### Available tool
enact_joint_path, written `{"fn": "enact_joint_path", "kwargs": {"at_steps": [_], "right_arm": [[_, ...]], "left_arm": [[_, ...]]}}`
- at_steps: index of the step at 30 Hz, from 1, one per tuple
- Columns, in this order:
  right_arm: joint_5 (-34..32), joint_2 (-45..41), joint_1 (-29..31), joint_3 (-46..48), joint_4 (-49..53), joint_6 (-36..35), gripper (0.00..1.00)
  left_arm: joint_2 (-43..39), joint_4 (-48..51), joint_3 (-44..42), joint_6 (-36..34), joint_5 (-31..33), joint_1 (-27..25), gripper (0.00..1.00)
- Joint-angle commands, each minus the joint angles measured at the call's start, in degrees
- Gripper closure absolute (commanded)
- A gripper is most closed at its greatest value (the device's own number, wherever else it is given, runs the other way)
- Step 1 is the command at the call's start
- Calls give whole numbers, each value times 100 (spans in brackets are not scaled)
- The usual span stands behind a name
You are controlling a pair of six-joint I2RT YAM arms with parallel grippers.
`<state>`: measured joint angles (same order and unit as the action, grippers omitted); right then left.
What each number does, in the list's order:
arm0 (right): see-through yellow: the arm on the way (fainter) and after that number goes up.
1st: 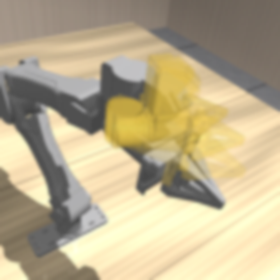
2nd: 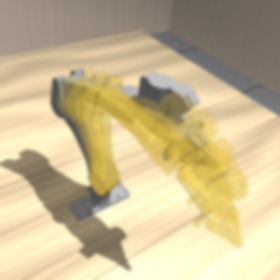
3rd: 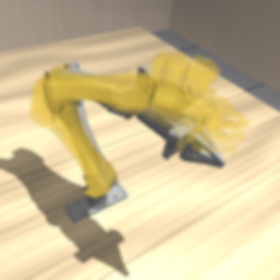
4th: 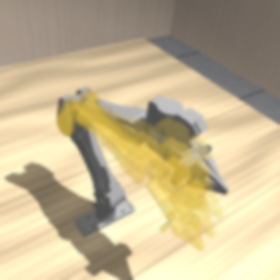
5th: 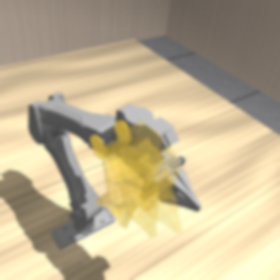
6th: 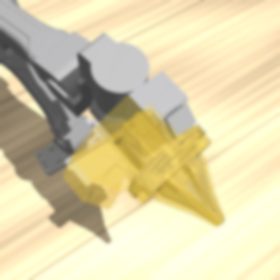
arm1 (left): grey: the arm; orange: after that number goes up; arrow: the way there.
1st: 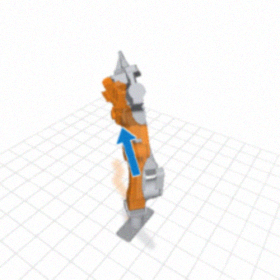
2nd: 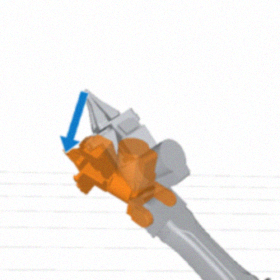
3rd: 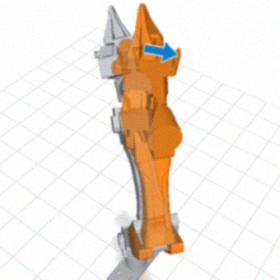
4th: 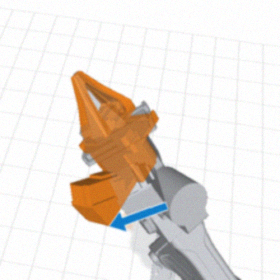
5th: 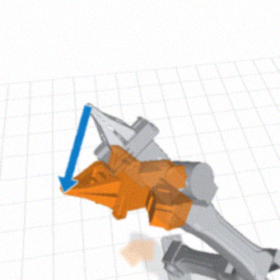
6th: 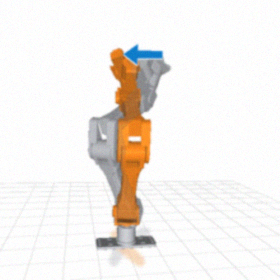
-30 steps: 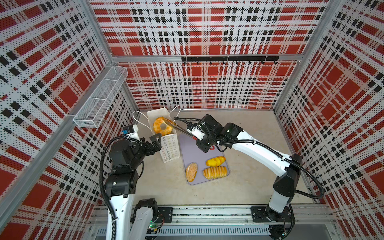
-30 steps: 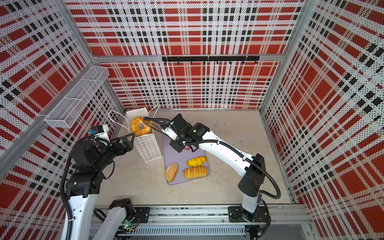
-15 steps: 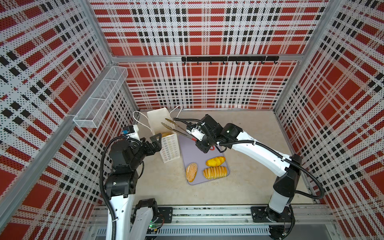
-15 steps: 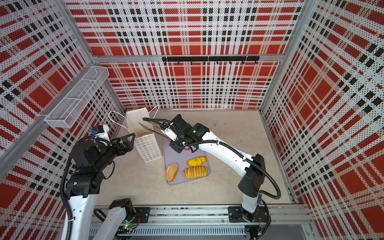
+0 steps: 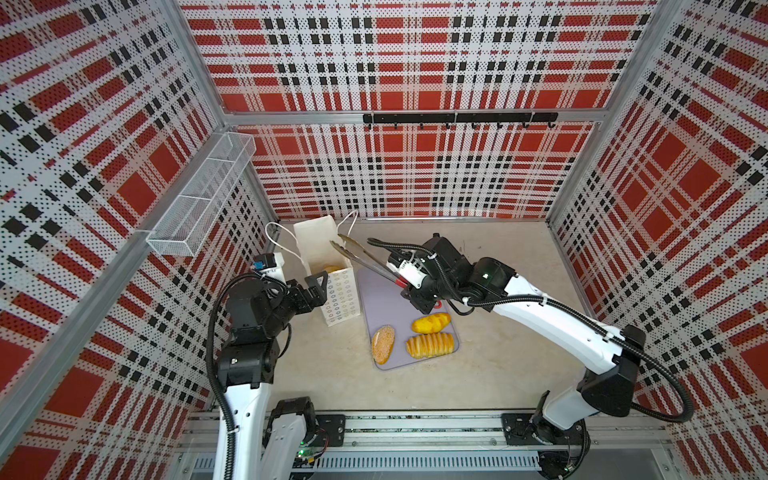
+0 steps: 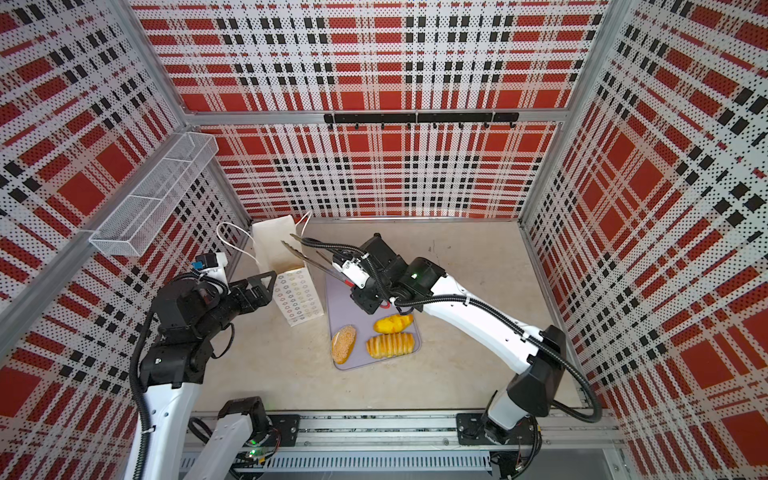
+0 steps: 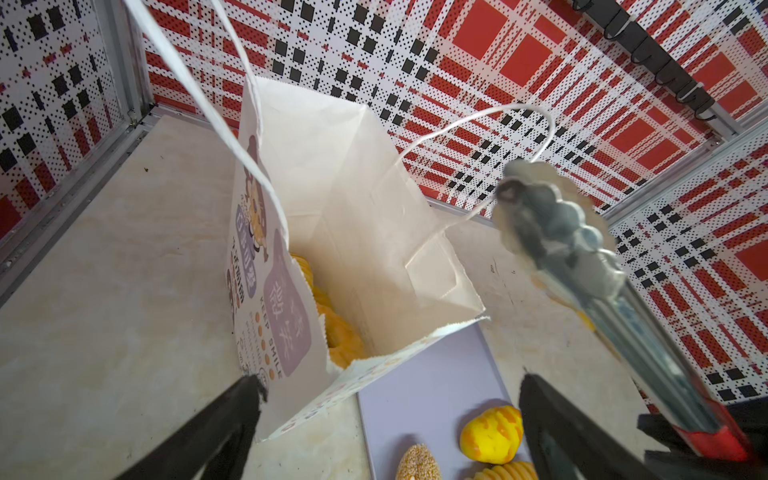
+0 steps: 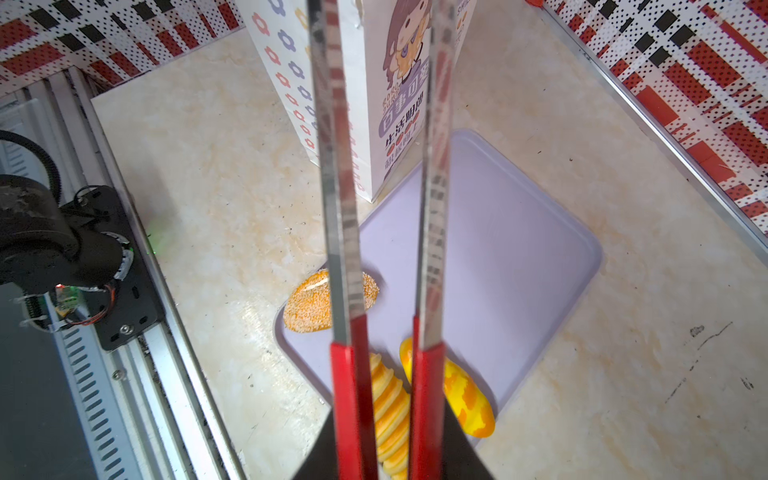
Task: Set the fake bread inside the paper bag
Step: 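Withdraw the tongs beside the tray while the left gripper moves toward the sesame bun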
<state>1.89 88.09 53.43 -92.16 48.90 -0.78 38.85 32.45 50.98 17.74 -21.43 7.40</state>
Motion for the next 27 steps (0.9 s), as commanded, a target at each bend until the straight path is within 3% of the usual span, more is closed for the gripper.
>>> {"fn": "enact_joint_path", "kwargs": {"at_steps": [1, 6, 10, 14, 19, 27], "right_arm": [[-8, -627, -68, 319, -267, 212, 77], [112, -1464, -413, 1127, -333, 711, 77], [291, -2003, -848, 1744, -395, 1079, 77], [440, -2261, -1194, 2136, -382, 1267, 77], [650, -2431, -1622, 2398, -346, 1291, 78], [1001, -2639, -2100, 2787, -314, 1169, 77]], "left_arm": [[-93, -91, -125, -106, -223, 47, 0], [-189, -24, -255, 89, -209, -114, 2], [-383, 95, -322, 534, 325, -728, 8], [-632, 96, -602, 1294, 1056, -1676, 16], [-962, 248, -1066, 2396, 2286, -3214, 23], [-663, 491, -1690, 4105, 3896, -5323, 28]]}}
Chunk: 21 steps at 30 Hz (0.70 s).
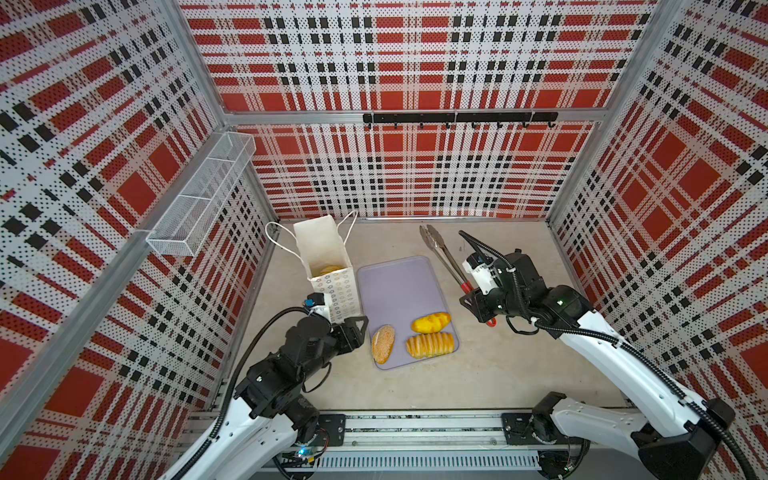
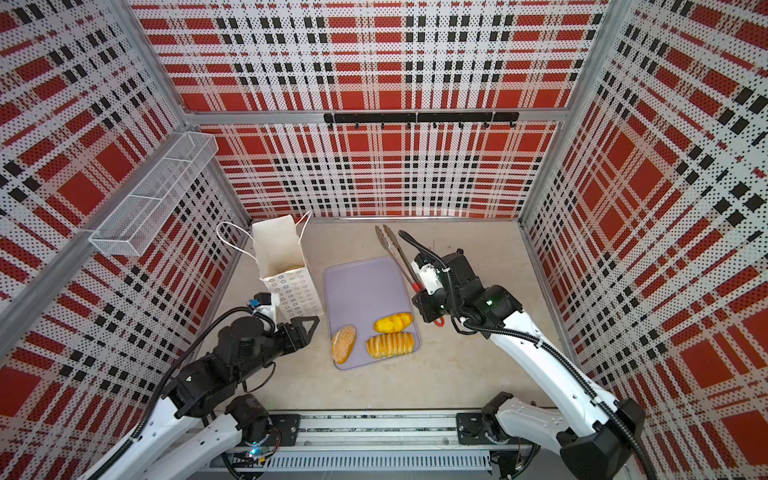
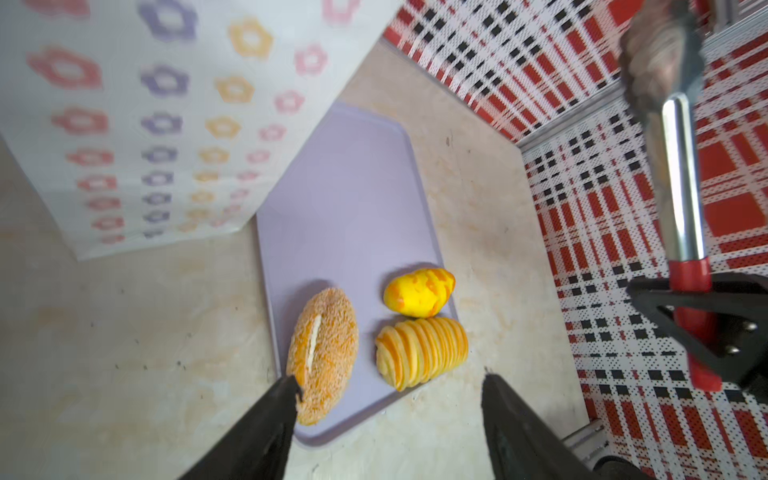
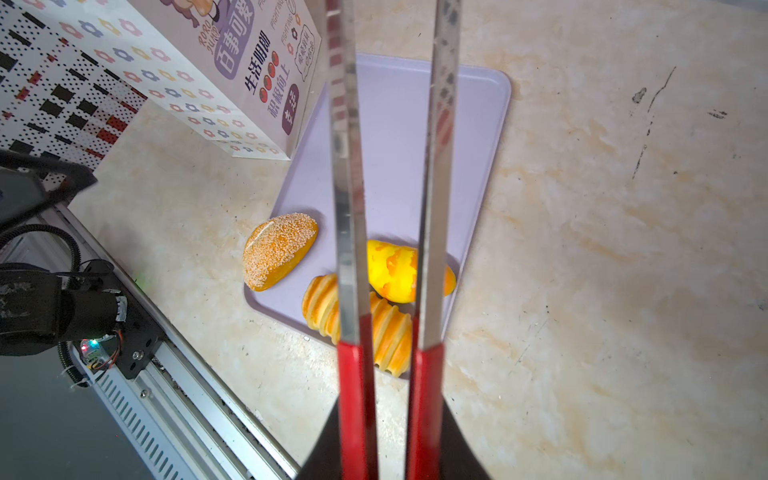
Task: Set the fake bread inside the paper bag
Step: 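Withdraw the tongs beside the tray while the left gripper moves toward the sesame bun, then lower the left gripper beside the sesame bun at the tray's near edge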
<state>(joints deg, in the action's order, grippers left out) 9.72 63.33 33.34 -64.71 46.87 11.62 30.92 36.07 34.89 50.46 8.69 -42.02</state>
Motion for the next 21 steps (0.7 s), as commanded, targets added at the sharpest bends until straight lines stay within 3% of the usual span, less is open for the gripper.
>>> {"fn": "enact_joint_path", "kwargs": {"at_steps": [1, 5, 10, 18, 21], "right_arm": [[236, -172, -128, 86, -81, -84, 77], [370, -178, -261, 225, -44, -139, 77], [508, -145, -379, 334, -103, -176, 77], [680, -67, -489, 398, -200, -204, 77], [716, -58, -501, 397, -212, -195, 77]], "left_arm": [[264, 146, -126, 970, 977, -535, 28], [748, 175, -237, 1399, 1125, -841, 29], [1005, -57, -594, 1866, 925, -940, 42], [1090, -277, -1194, 2470, 888, -1361, 53], [1012, -421, -1376, 2563, 835, -1361, 63]]}}
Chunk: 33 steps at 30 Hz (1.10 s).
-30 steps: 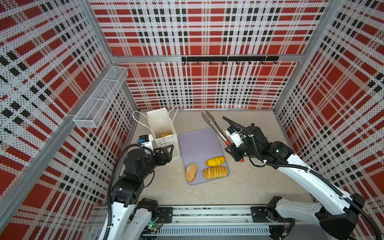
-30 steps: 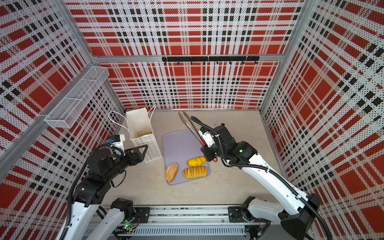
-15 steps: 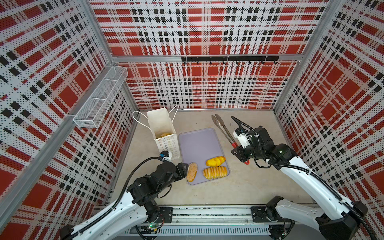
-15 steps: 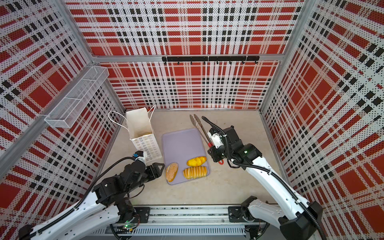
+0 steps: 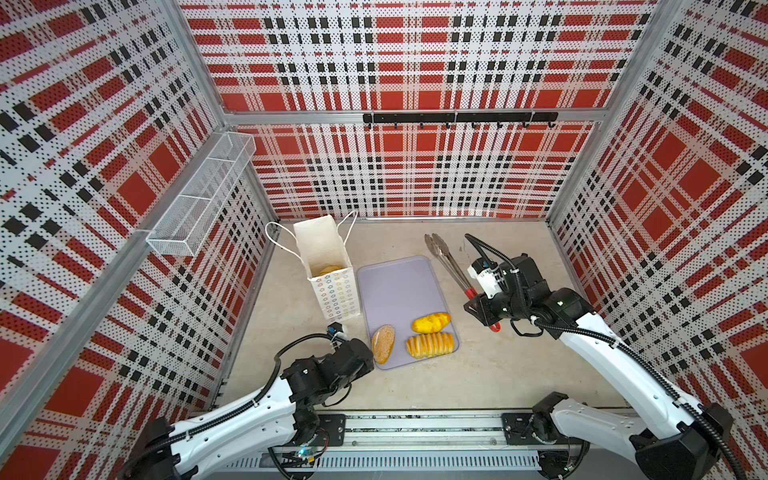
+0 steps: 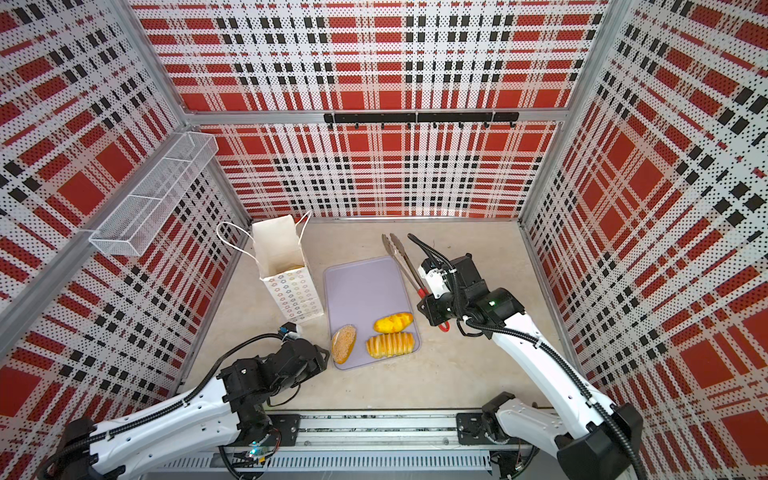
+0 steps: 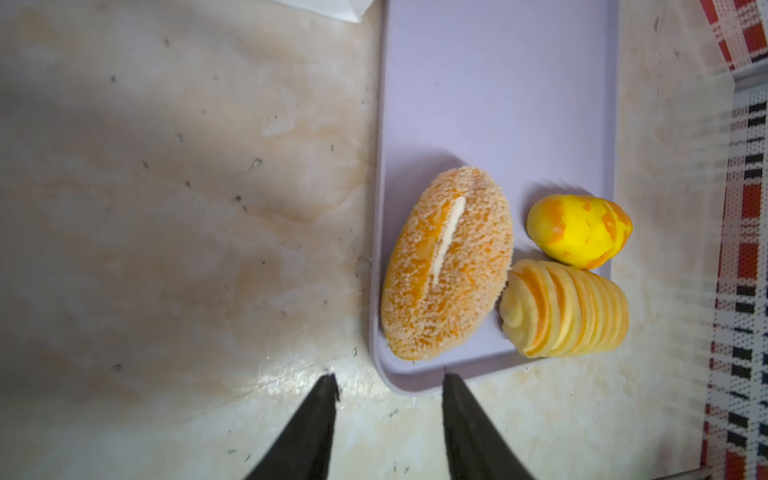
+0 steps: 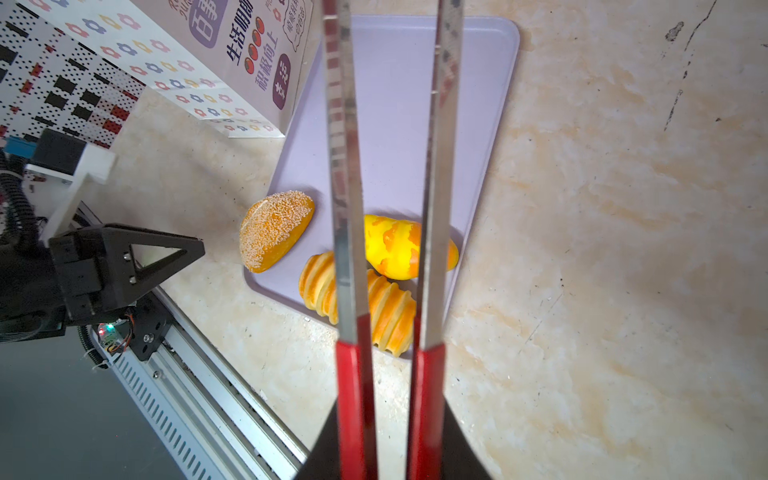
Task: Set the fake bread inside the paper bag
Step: 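Lower the left gripper beside the sesame bun at the tray's near edge, then push the sesame bun farther onto the tray with the left gripper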
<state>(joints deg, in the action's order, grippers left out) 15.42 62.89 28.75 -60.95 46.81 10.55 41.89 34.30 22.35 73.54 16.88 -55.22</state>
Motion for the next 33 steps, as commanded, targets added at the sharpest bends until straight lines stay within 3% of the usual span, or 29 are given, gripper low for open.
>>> {"fn": "enact_joint_path", "kwargs": {"at_steps": [1, 10, 14, 24, 33], "right_arm": [[145, -6, -38, 22, -216, -96, 77], [208, 52, -59, 13, -261, -88, 77], [194, 35, -68, -14, -242, -88, 77], [190, 4, -104, 17, -225, -96, 77], [255, -31, -319, 107, -243, 1, 78]], "left_arm": [[-92, -337, -194, 291, -43, -37, 66], [633, -870, -349, 133, -245, -30, 82], [1062, -1100, -389, 74, -285, 8, 96], [2098, -1427, -205, -229, -347, 71, 100], [2796, -2801, 169, -647, -527, 81, 100]]}}
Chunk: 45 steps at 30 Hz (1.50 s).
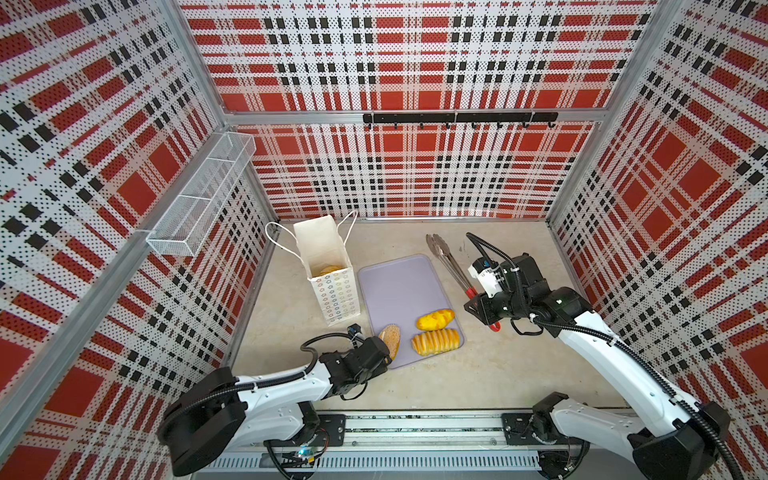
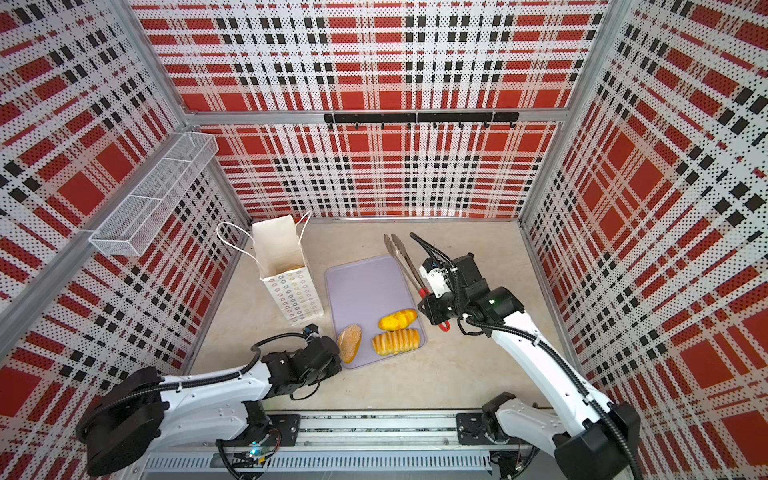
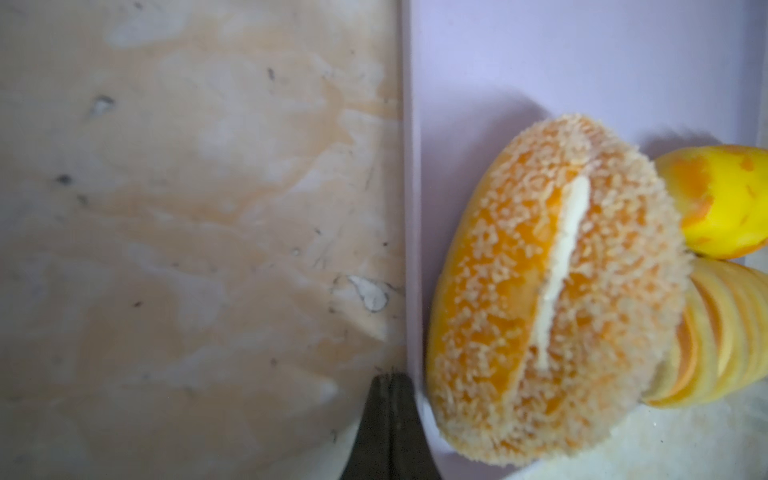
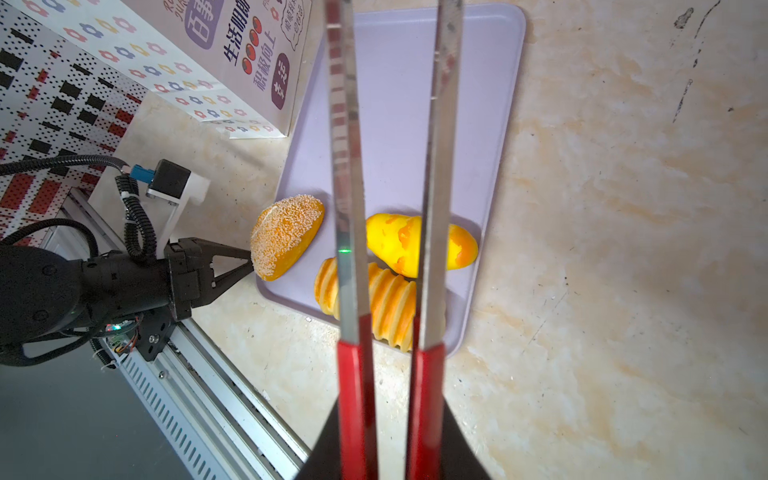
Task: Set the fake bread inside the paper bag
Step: 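Push the sesame bun farther onto the tray with the left gripper, then move the tongs toward the sesame bun while the left gripper draws back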
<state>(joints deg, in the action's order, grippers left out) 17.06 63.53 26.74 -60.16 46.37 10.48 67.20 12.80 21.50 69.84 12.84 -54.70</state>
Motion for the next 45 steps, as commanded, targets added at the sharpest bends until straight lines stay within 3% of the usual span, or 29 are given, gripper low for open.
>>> {"fn": "enact_joint_path", "kwargs": {"at_steps": [1, 6, 12, 15, 20, 28, 34, 41, 42, 44, 45], "right_arm": [[115, -116, -165, 43, -213, 22, 78], [211, -257, -434, 100, -163, 68, 79], [288, -496, -702, 171, -75, 59, 79], [315, -555, -752, 218, -67, 77, 79], [345, -570, -772, 249, -33, 35, 79], [617, -591, -768, 255, 285, -29, 78], [648, -548, -771, 214, 851, 86, 78], [854, -591, -694, 306, 1530, 297, 76], [803, -615, -673, 291, 1579, 317, 76], [736, -643, -664, 225, 1659, 340, 76], [705, -656, -655, 187, 1681, 341, 76]], "left_arm": [[448, -835, 343, -319, -137, 37, 100], [1480, -2062, 827, -533, -383, 69, 100], [2435, -2515, 1630, -843, -514, 65, 100], [2374, -2570, 1629, -872, -606, 158, 98], [1569, -2014, 1304, -923, -474, 339, 92], [187, -961, 1096, -1412, -399, 649, 61], [-521, -958, 973, -2029, -698, 997, 39], [-984, -1086, 912, -2712, -1275, 1361, 23], [-1036, -1061, 917, -2799, -1360, 1416, 15], [-1126, -997, 929, -2950, -1499, 1510, 11], [-1171, -945, 928, -3024, -1585, 1584, 0]]}}
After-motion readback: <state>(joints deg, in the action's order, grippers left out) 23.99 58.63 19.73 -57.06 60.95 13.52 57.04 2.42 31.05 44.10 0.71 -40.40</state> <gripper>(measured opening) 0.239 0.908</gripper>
